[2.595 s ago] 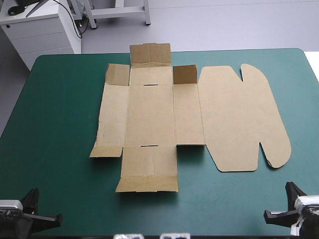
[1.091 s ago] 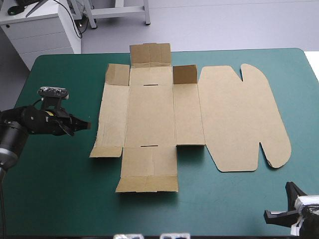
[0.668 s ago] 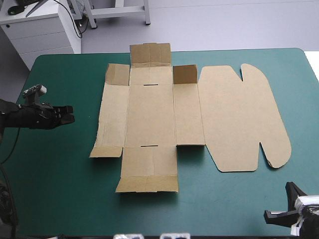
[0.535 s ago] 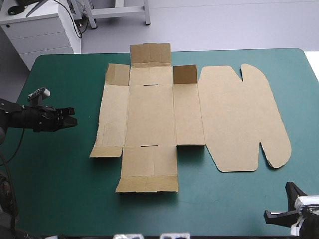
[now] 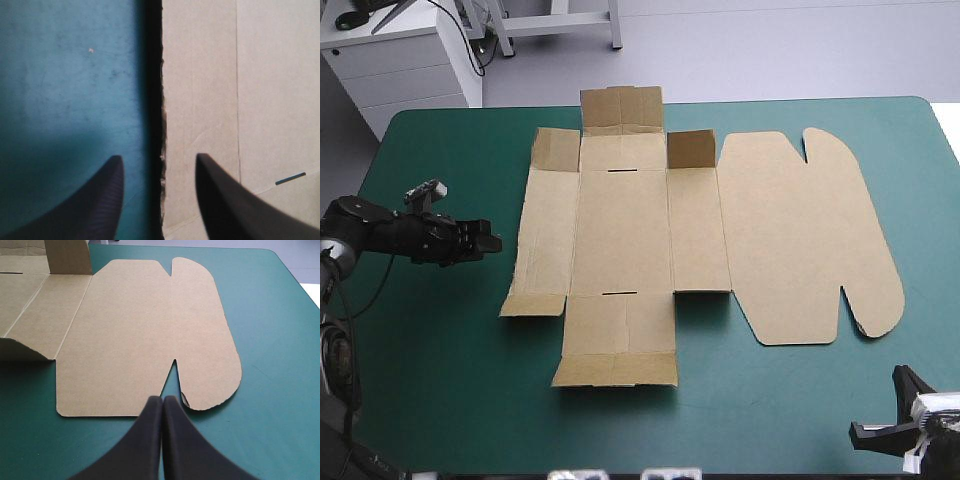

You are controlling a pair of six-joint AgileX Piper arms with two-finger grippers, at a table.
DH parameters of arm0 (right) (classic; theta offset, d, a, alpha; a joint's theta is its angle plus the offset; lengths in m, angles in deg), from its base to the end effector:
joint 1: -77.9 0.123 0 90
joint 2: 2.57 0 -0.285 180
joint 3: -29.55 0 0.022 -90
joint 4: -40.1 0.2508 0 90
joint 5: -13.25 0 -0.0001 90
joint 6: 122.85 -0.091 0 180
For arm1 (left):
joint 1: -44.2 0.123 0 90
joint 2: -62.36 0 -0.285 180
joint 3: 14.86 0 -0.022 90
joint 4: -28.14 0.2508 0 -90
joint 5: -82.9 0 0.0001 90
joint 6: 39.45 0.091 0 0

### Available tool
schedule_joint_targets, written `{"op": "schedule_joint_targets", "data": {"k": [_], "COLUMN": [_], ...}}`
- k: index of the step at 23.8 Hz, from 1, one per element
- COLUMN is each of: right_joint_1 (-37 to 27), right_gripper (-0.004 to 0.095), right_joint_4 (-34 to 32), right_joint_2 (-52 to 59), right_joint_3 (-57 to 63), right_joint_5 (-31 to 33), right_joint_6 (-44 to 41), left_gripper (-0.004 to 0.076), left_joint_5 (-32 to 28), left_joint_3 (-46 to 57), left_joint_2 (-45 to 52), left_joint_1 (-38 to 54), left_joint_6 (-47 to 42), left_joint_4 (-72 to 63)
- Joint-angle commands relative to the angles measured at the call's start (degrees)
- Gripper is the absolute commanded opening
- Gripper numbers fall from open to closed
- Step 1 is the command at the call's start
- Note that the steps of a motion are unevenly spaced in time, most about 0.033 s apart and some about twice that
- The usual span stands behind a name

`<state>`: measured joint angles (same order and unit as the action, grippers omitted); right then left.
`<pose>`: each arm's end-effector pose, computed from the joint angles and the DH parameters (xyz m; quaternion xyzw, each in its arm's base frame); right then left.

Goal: Fold the box

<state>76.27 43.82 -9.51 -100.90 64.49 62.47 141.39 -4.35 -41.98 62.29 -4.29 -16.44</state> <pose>0.0008 0.0046 0.2866 -0.0245 0.8068 -0.0034 0.5903 0.3280 0.0498 0.2436 -0.0400 0.9401 -0.2748 0.1979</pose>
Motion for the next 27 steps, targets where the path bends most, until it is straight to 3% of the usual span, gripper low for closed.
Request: {"op": "schedule_joint_targets", "data": {"k": [1,17,27], "right_joint_1": [0.1,0.1,0.1], "right_gripper": [-0.0019,-0.0019,-0.0019], "right_joint_4": [-0.2,-0.2,-0.2], "right_joint_2": [-0.6,-0.6,-0.6], "right_joint_3": [-1.2,-1.2,-1.2], "right_joint_5": [-4.3,-4.3,-4.3], "right_joint_6": [0.1,0.1,0.1], "left_gripper": [0.0547,0.0547,0.0547], "left_joint_5": [-1.0,0.6,0.6], "left_joint_3": [-1.7,-1.7,-1.7], "left_joint_2": [1.0,-8.0,-8.8], "left_joint_1": [-1.3,-11.9,-13.7], "left_joint_6": [-1.8,-4.3,-4.3], "left_joint_4": [-1.7,-2.9,-3.9]}}
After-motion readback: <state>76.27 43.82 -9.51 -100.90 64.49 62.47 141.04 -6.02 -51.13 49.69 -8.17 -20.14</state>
